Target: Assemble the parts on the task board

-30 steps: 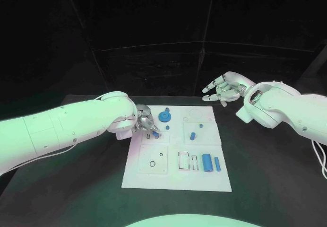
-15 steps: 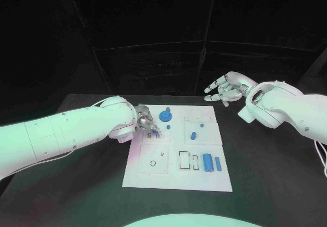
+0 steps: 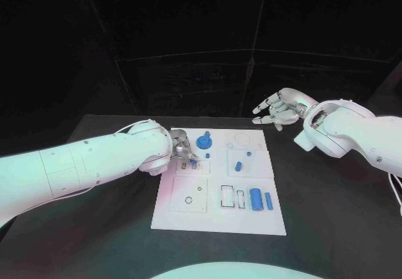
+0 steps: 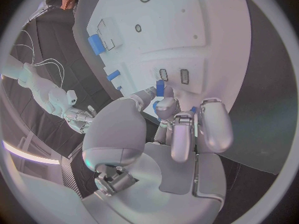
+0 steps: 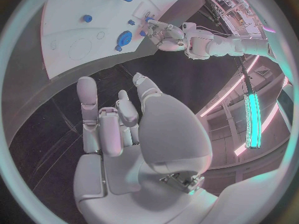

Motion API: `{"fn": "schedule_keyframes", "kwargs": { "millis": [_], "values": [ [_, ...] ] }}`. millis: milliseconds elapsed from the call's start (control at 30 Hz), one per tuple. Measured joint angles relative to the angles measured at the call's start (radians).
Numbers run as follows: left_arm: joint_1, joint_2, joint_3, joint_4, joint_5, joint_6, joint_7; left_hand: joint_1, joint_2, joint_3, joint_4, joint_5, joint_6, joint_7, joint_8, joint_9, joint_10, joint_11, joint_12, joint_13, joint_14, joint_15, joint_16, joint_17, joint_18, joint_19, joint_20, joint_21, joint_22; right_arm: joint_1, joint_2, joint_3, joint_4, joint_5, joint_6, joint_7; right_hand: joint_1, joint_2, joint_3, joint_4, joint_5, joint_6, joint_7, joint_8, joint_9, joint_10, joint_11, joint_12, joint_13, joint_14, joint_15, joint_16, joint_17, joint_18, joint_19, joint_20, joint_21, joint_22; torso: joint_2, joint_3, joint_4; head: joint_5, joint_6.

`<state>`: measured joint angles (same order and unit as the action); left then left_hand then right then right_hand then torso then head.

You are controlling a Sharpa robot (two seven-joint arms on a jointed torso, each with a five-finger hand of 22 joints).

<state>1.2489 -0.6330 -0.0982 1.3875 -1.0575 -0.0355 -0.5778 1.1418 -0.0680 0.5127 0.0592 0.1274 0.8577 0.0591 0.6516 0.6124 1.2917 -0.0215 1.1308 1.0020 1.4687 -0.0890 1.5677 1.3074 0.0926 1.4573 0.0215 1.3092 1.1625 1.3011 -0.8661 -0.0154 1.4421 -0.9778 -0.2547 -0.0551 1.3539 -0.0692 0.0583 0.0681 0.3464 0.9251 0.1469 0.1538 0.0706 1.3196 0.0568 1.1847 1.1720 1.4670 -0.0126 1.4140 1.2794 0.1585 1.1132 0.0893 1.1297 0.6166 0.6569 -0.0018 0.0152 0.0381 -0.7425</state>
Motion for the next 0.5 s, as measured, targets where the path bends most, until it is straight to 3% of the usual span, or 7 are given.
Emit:
{"fn": "schedule_keyframes", "kwargs": {
  "millis": [500],
  "values": [
    [-0.005,0.008,0.001,-0.006,-0.021,0.035,-0.014,0.001,0.001,0.004,0.001,0.001,0.0,0.0,0.003,0.001,0.0,0.0,0.0,-0.002,0.0,0.0,0.0,0.0,0.0,0.0,0.0,0.0,0.003,0.0,0.002,0.0,0.001,-0.002,0.0,-0.001,0.0,0.0,0.0,0.0,0.0,0.0,0.0,0.0,0.0,0.0,0.0,0.0,0.0,0.0,0.0,0.0,0.0,0.005,0.0,0.0,0.0,0.0,0.0,-0.0003,0.0,-0.002,-0.004]
  ]
}}
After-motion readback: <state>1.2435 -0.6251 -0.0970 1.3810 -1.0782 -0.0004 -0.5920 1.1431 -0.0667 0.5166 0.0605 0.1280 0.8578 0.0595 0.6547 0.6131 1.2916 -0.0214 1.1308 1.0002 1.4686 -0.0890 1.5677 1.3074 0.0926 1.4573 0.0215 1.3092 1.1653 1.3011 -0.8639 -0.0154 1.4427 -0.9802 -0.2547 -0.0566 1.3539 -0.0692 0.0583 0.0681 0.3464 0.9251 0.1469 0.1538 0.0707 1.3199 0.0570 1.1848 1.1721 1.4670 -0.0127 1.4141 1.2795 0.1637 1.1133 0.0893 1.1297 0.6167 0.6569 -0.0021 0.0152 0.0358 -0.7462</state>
